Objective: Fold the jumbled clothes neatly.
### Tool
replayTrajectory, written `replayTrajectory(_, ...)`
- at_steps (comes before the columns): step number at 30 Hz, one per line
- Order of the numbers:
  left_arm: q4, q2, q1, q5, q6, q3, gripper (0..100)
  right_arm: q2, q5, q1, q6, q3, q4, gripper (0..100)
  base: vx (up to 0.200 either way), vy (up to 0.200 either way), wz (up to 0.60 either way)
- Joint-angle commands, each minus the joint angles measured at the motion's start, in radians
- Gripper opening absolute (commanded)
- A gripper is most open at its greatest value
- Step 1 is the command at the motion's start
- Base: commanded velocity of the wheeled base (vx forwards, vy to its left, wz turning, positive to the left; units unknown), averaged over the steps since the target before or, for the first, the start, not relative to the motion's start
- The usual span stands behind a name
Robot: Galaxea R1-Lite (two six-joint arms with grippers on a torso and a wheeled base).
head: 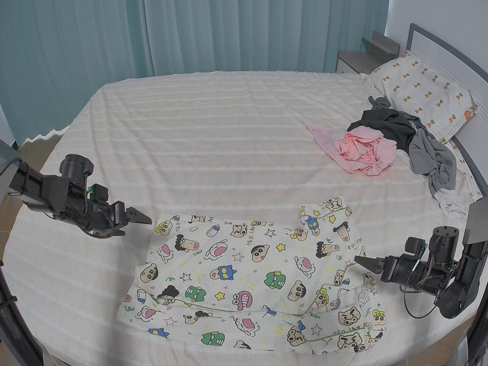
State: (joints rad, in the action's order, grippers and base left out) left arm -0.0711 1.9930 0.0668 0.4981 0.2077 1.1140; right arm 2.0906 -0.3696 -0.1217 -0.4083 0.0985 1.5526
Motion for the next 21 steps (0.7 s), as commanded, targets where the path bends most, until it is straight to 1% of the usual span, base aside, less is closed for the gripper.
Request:
replayTrajectory(1,0.159,0.214,-0.107,-0.179,0.082,0.118,100,0.002,-0.003,-0.007,-0.001,-0.002,0.014,100,0.0,0.0,0.0)
replayTrajectory(2,0.197,0.259,-0.119,-0.214,0.087,0.148,100,0.003,-0.003,-0.007,-0.001,-0.002,0.012,100,0.0,0.0,0.0)
replayTrajectory(3,0.211,0.282,-0.124,-0.222,0.088,0.175,100,0.003,-0.003,-0.007,-0.001,-0.002,0.012,100,0.0,0.0,0.0)
replayTrajectory(10,0.192,0.359,-0.137,-0.233,0.09,0.29,100,0.006,-0.003,-0.007,-0.001,-0.002,0.012,100,0.0,0.0,0.0)
replayTrajectory(21,0.194,0.374,-0.147,-0.228,0.088,0.314,100,0.008,-0.003,-0.016,-0.006,-0.003,0.012,100,0.0,0.0,0.0)
